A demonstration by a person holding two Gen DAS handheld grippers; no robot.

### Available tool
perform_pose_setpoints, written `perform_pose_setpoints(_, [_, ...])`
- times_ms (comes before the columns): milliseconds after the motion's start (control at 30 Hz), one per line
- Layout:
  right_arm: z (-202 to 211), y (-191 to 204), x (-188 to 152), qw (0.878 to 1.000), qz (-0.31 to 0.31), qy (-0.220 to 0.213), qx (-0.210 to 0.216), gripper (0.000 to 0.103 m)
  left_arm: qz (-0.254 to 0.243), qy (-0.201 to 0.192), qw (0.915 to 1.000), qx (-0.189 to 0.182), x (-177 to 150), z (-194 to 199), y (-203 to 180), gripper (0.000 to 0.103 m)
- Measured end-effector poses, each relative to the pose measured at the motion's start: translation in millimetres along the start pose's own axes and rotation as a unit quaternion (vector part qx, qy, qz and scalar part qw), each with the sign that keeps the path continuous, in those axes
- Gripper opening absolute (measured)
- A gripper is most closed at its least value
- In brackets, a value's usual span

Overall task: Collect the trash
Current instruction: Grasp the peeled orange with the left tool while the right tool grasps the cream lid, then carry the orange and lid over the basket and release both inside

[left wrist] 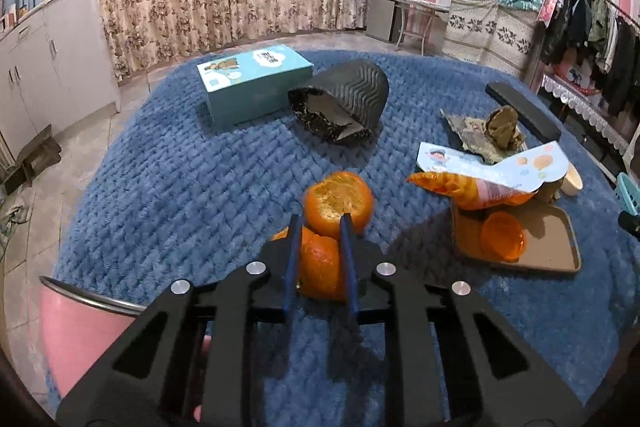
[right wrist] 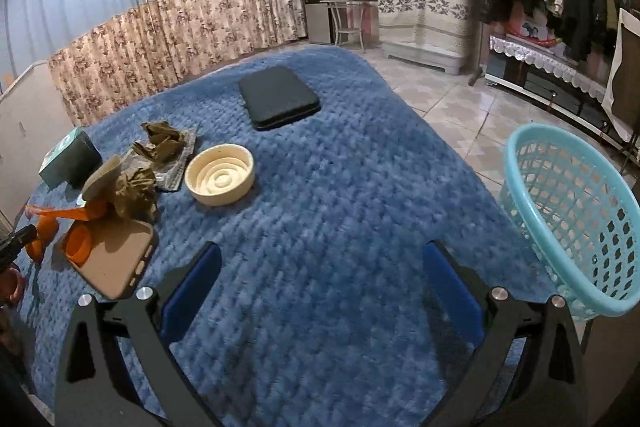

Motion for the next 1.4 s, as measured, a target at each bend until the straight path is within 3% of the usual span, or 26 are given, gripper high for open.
perform_pose_setpoints(300, [-2.9,7.4,-0.4,1.0,0.003,0.001,0.009,0.099,-0.004,-0.027,0.9994,-0.021,14.4,24.4,-5.7,0.015])
perform_pose_setpoints(533, [-19.7,33.0,26.1,0.999,0.024,-0.006,0.025,0.099,0.001,-0.056,0.9981,-0.025,45.1,30.3,-5.8,0.015])
perform_pose_setpoints(867, [-71.3,83.7,31.5,0.996,0.073,0.04,0.04,0.098,0.002,-0.068,0.9974,-0.024,78.1,18.9,-3.3,0.015])
perform_pose_setpoints(900, [-76.3,87.6,31.3,0.995,0.079,0.046,0.04,0.096,0.001,-0.069,0.9973,-0.024,79.8,17.9,-3.5,0.015])
perform_pose_setpoints(933, [-80.3,91.0,30.6,0.994,0.086,0.05,0.039,0.087,0.0,-0.07,0.9973,-0.023,82.6,17.3,-4.0,0.015])
perform_pose_setpoints(967, [-82.8,93.6,29.6,0.993,0.093,0.055,0.041,0.078,0.0,-0.07,0.9973,-0.023,85.9,16.1,-4.8,0.015])
perform_pose_setpoints(1000, [-84.8,95.4,26.4,0.992,0.096,0.061,0.046,0.061,0.001,-0.07,0.9973,-0.022,88.5,15.2,-5.4,0.015])
perform_pose_setpoints(1167, [-75.7,92.0,26.5,0.992,0.098,0.046,0.059,0.061,-0.001,-0.077,0.9968,-0.021,100.5,15.8,-13.9,0.015])
perform_pose_setpoints(1400, [-24.5,33.9,46.6,0.996,0.083,-0.007,0.014,0.061,-0.011,-0.091,0.9954,-0.028,117.9,25.4,-41.9,0.015])
Point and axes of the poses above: each gripper's, at about its wrist camera, not at the fingertips, and z roughly against the way its jaws point, y to its left, x to its top, the point moved 7 cm from there along -z, roughly the way its jaws point, and after that the axes turned 5 degrees about -z, right-handed, at the moved point
